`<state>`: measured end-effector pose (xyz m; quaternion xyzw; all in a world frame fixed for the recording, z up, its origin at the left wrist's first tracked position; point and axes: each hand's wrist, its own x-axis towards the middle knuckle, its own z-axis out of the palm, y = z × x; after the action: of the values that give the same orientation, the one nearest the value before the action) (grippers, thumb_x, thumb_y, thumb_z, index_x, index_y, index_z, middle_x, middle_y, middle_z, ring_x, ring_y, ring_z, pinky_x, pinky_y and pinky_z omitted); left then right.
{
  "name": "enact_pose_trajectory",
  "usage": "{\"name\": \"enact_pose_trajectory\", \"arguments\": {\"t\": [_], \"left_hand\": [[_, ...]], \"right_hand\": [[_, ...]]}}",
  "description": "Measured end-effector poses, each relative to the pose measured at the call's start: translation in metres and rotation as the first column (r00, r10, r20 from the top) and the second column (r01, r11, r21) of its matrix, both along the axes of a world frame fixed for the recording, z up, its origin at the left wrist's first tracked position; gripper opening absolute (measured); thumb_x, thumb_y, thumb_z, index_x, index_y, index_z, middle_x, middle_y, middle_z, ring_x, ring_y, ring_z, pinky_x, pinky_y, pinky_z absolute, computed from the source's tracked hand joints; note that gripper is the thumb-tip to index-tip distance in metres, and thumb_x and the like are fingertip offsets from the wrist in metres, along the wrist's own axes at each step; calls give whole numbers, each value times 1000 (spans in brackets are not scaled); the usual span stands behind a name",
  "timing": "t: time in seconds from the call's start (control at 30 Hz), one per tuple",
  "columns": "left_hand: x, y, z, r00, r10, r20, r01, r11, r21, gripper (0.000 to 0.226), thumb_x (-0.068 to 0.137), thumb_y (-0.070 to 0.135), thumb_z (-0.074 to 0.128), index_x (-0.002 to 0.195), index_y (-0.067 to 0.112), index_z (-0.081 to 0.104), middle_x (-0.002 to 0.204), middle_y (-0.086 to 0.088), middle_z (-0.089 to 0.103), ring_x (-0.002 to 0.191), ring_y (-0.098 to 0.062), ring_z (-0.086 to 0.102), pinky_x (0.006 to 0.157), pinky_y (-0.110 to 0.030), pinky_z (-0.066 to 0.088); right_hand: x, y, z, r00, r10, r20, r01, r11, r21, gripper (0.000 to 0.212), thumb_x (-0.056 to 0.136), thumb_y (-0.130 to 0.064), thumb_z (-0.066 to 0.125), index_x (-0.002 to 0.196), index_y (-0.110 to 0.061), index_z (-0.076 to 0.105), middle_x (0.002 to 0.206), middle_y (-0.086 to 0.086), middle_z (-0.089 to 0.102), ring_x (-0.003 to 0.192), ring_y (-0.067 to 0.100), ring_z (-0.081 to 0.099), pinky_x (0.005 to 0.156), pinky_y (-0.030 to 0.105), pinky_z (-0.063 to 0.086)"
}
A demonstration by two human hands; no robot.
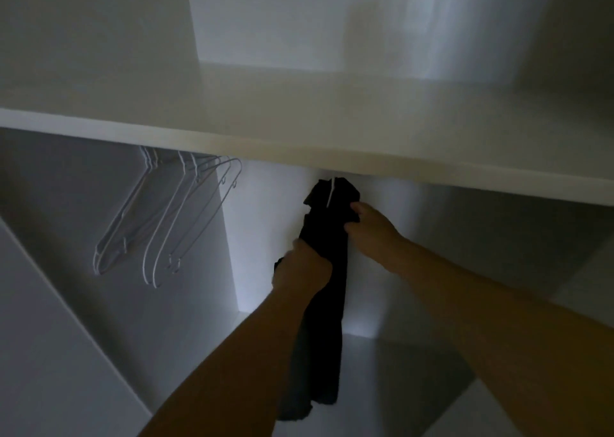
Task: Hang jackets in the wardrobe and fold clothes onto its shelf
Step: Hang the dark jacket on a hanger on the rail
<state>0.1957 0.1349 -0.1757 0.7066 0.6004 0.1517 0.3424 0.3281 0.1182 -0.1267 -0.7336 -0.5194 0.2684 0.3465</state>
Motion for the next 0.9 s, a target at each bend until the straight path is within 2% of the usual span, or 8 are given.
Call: {"name": "enact_pose_trajectory", "arguments": {"t": [0.07, 0.1, 0.17, 0.2, 0.3, 0.43, 0.57, 0.9], "left_hand": [[-10, -23, 16, 993, 66, -96, -43, 972, 229, 45, 96, 26, 45, 135, 6, 37, 122, -15, 54, 107, -31, 55, 87, -39, 43], [-15, -36, 23, 989, 72, -130, -25, 942, 335, 40, 95, 23, 44, 131, 6, 41, 118, -14, 55, 103, -30, 55, 83, -38, 43], [-24, -61, 26, 986, 1, -166, 77, 884, 461, 38, 96, 22, 43, 130, 5, 45, 120, -13, 55, 105, -29, 54, 86, -38, 43], [-27, -73, 24, 983, -48, -177, 131, 859, 495, 40, 98, 23, 43, 134, 5, 45, 124, -14, 54, 110, -30, 52, 91, -38, 42], [-31, -108, 6, 952, -189, -241, 292, 798, 527, 45, 101, 28, 40, 139, 5, 43, 132, -15, 52, 119, -30, 49, 102, -40, 37], [-28, -151, -28, 836, -360, -415, 543, 653, 527, 46, 101, 33, 36, 142, 12, 42, 138, -8, 52, 129, -24, 45, 117, -49, 19], [-32, -189, -44, 753, -532, -388, 651, 519, 554, 41, 97, 31, 50, 133, 13, 53, 129, -5, 60, 124, -22, 52, 116, -49, 24], [-63, -307, -43, 288, -873, -395, 866, 61, 497, 39, 100, 29, 40, 135, 12, 47, 134, -5, 53, 124, -23, 46, 112, -40, 30]], "right_hand": [[2, -34, 5, 999, -35, 21, 34, 999, 18, 42, 97, -12, 45, 139, -13, 43, 122, 7, 55, 85, 19, 58, 66, 21, 47], [3, -53, 6, 998, -56, 36, 56, 998, 9, 41, 97, -11, 45, 138, -9, 43, 125, 11, 55, 82, 18, 58, 64, 19, 48], [8, -96, 3, 992, -99, 73, 101, 995, -26, 50, 98, -14, 46, 146, -9, 34, 146, 13, 40, 115, 25, 54, 94, 28, 48], [9, -118, 1, 988, -120, 93, 124, 992, -36, 55, 98, -16, 47, 150, -12, 29, 153, 10, 31, 132, 26, 41, 109, 32, 36], [8, -177, -11, 964, -226, 137, 230, 973, -11, 57, 97, -14, 49, 150, -11, 28, 155, 9, 28, 140, 24, 30, 111, 23, 20], [-18, -250, -35, 920, -347, 185, 364, 929, -70, 56, 94, -10, 51, 147, -7, 33, 151, 14, 35, 134, 28, 39, 109, 26, 28], [-57, -313, -57, 861, -473, 187, 504, 843, -186, 59, 93, -12, 50, 149, -12, 31, 152, 9, 35, 136, 26, 37, 110, 29, 29], [-184, -482, -73, 538, -813, 221, 838, 489, -242, 56, 94, -16, 49, 147, -17, 33, 153, 5, 34, 138, 26, 35, 114, 36, 30]]}}
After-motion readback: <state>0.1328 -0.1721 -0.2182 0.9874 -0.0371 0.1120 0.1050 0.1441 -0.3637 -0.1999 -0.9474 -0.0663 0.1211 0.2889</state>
